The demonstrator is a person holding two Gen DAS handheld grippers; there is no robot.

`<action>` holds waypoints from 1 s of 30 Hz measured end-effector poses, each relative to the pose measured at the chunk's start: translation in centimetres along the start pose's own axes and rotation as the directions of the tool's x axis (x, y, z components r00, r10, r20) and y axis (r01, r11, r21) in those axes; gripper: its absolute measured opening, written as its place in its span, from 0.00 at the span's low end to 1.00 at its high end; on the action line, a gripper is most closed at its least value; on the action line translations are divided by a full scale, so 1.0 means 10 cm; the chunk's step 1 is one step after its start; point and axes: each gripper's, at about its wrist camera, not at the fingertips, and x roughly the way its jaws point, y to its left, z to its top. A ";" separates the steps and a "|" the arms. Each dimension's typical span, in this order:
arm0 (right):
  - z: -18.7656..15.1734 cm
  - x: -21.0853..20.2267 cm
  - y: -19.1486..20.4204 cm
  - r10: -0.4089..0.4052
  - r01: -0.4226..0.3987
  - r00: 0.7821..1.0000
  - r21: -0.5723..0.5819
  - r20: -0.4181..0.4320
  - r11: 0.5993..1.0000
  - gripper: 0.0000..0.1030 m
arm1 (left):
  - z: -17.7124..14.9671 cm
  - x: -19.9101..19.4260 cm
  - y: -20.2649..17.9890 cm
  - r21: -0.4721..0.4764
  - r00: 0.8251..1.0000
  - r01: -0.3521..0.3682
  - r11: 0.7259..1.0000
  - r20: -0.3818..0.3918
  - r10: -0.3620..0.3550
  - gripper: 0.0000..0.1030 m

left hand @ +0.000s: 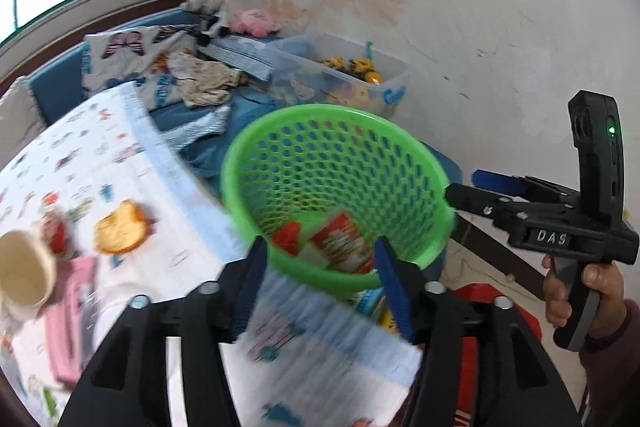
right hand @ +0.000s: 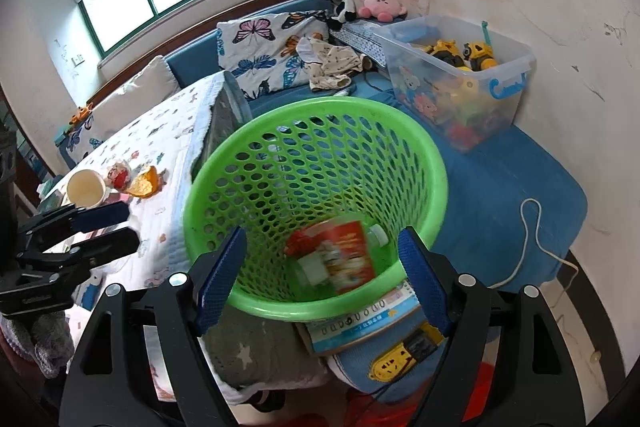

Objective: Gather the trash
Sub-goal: 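Carry the red paper cup into the green basket and open the left tool, then move both tools back over the remaining items on the bed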

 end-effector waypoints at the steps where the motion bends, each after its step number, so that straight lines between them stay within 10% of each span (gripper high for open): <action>1: 0.00 0.00 0.03 0.003 -0.003 1.000 -0.004 0.001 1.000 0.77 | -0.03 -0.06 0.04 -0.007 1.000 -0.007 1.000 0.007 0.007 0.56; 15: -0.02 0.09 0.68 0.098 -0.101 0.995 -0.102 -0.027 0.990 0.82 | -0.64 -0.84 0.72 -0.168 0.980 -0.173 0.970 0.069 0.187 0.74; 30: -0.18 0.36 1.95 0.297 -0.350 0.934 -0.343 -0.198 0.872 0.83 | -1.28 -1.63 1.69 -0.393 0.915 -0.353 0.849 0.045 0.401 0.74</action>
